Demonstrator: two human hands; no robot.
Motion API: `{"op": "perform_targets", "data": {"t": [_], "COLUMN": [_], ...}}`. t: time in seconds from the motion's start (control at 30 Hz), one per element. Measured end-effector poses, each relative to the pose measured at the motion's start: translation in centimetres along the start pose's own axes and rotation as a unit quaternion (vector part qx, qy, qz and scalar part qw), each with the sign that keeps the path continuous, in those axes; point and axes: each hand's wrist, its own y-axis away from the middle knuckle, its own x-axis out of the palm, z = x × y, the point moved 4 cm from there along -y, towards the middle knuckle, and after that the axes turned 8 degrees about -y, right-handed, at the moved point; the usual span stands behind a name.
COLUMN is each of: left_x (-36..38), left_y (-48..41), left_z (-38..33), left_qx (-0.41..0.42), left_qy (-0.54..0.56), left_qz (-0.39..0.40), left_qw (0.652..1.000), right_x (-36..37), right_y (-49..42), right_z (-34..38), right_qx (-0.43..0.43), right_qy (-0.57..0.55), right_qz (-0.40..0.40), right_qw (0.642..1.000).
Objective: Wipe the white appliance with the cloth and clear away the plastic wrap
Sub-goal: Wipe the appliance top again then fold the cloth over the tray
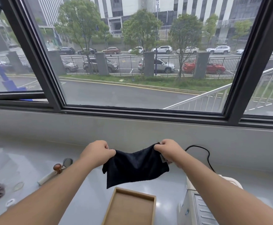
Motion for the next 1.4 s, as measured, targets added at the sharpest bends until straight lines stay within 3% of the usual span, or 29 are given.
{"op": "perform_targets", "data": {"t": [0.17, 0.37, 0.67, 0.83, 0.93, 1.13, 1.27, 1.4], "left_x": [1.6, 3.2, 4.2, 4.0, 4.0, 3.4, 3.4, 3.9], "left_y": [1.1, 2.1, 1.5, 0.2, -0.3, -1.9, -2.2, -2.3], "left_z": [-1.9, -4.5, -5.5, -5.0, -4.0, -0.7, -0.3, -0.5], "left_qx": [-0.038, -0.059, -0.069, -0.038, -0.006, 0.102, 0.164, 0.174], "left_qy": [0.164, 0.280, 0.417, 0.470, 0.445, 0.232, 0.178, 0.254], "left_qz": [0.044, 0.104, 0.153, 0.171, 0.196, 0.132, 0.157, 0.179], "left_qw": [0.985, 0.953, 0.893, 0.865, 0.874, 0.958, 0.958, 0.934], "right_x": [2.4, 5.6, 8.1, 8.6, 8.6, 8.7, 9.3, 9.4], "right_y": [0.6, 1.9, 3.0, 2.6, 2.4, 2.4, 2.7, 3.0], "right_z": [0.3, 2.0, 4.1, 4.3, 4.8, 5.8, 6.1, 5.9], "right_qx": [0.041, 0.005, -0.073, -0.082, -0.103, -0.092, -0.091, -0.100], "right_qy": [-0.059, -0.101, -0.068, 0.047, 0.113, 0.104, 0.105, 0.055], "right_qz": [0.045, 0.117, 0.181, 0.150, 0.092, 0.051, 0.045, -0.005], "right_qw": [0.996, 0.988, 0.978, 0.984, 0.984, 0.989, 0.989, 0.993]}}
